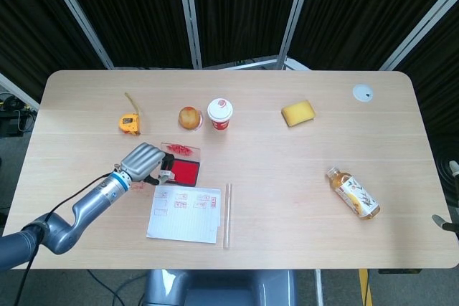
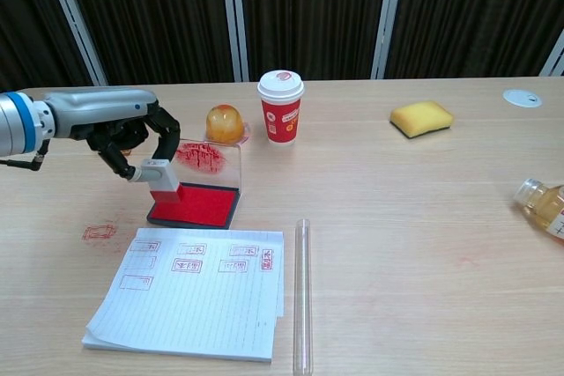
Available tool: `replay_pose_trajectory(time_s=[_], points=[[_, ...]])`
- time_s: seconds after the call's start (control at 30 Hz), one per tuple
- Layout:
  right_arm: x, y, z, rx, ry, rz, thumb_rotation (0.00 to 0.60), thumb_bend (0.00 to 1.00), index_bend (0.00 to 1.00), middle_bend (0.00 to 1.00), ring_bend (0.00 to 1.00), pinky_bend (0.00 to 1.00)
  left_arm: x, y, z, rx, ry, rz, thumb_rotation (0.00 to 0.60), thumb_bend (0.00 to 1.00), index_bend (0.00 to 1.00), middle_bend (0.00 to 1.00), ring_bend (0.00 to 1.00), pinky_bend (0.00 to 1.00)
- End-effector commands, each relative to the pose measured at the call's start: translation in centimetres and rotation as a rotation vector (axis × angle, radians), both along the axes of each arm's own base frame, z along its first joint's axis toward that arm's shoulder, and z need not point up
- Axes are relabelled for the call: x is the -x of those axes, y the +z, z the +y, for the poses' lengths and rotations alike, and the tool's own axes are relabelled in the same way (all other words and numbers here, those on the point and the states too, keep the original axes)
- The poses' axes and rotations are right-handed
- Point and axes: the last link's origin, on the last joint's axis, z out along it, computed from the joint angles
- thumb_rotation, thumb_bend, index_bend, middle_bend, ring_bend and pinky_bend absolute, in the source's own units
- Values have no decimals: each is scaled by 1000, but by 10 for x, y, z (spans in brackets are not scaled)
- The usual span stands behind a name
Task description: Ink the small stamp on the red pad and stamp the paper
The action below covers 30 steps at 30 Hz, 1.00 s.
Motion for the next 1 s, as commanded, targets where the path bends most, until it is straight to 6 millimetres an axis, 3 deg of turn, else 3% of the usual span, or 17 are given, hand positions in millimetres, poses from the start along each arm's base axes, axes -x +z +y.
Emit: replay_pose_trajectory(time_s=[0.03, 0.3, 0.43, 1.0], points=[[1, 0, 0, 1, -5, 3, 600, 0, 0, 0, 0, 0, -2, -6, 6, 1, 11, 3, 600, 343, 578, 549, 808, 874], [5, 1, -2, 6, -25, 1, 600, 0, 0, 0, 0, 0, -1, -20, 20, -5, 57, 17, 600, 347, 576, 550, 809, 874], [7, 0, -2, 0, -32, -4, 600, 0, 0, 0, 0, 0, 2, -33, 23, -6, 74, 30, 600, 348, 576, 550, 808, 875], [8, 0, -2, -1, -38, -7, 600, 0, 0, 0, 0, 0, 6, -50, 25, -10, 86, 54, 600, 360, 589, 553, 809, 875]])
